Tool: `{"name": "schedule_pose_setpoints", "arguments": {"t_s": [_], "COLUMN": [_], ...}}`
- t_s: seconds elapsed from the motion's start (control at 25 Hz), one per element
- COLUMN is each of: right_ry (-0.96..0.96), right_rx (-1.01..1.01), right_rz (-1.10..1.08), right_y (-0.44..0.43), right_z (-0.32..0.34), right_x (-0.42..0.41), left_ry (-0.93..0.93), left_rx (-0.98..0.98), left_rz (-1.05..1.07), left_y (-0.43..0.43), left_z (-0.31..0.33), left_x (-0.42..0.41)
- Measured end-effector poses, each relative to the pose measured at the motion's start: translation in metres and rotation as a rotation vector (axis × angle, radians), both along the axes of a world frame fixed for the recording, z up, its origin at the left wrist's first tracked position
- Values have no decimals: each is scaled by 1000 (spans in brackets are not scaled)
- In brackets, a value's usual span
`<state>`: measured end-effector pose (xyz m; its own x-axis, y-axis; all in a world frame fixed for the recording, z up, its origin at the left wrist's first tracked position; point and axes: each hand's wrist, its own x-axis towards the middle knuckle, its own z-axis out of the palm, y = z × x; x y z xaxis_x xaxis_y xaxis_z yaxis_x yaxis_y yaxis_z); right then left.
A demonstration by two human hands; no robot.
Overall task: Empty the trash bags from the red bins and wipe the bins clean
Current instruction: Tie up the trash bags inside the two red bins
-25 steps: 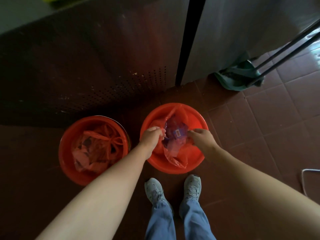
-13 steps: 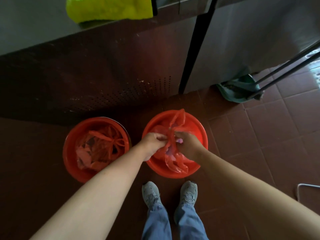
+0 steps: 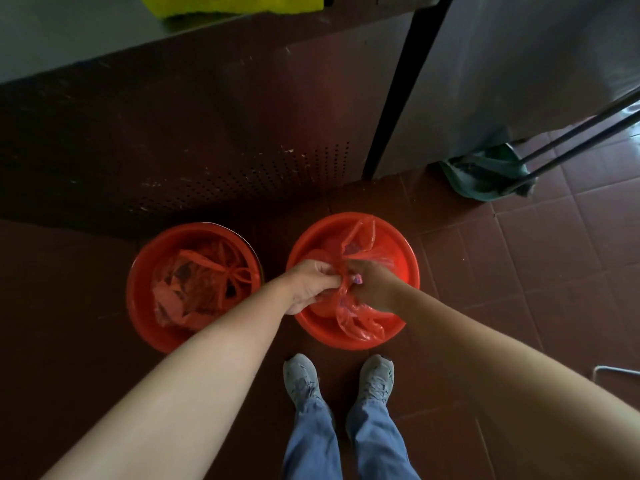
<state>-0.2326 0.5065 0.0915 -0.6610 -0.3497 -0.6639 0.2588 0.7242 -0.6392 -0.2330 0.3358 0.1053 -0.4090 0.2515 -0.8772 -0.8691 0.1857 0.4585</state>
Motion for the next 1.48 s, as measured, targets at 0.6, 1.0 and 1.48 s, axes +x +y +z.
{"name": "schedule_pose_setpoints", "arguments": {"t_s": [0.6,1.0,1.48], "right_ry": [131,124,-340], "right_rx": [400,409,-362], "right_rz": [-570,-1081,-1057], "right_y": [44,59,12], "right_z": [-12,-17,9], "right_x": [15,18,6], "left_ry": [222,344,118], "left_rx": [-976,-944,-28], "left_rz": [-228,-160,359], "left_y": [-48,-51,-16], "left_z": [-24,-25,24], "left_x": [-11,-7,-11]}}
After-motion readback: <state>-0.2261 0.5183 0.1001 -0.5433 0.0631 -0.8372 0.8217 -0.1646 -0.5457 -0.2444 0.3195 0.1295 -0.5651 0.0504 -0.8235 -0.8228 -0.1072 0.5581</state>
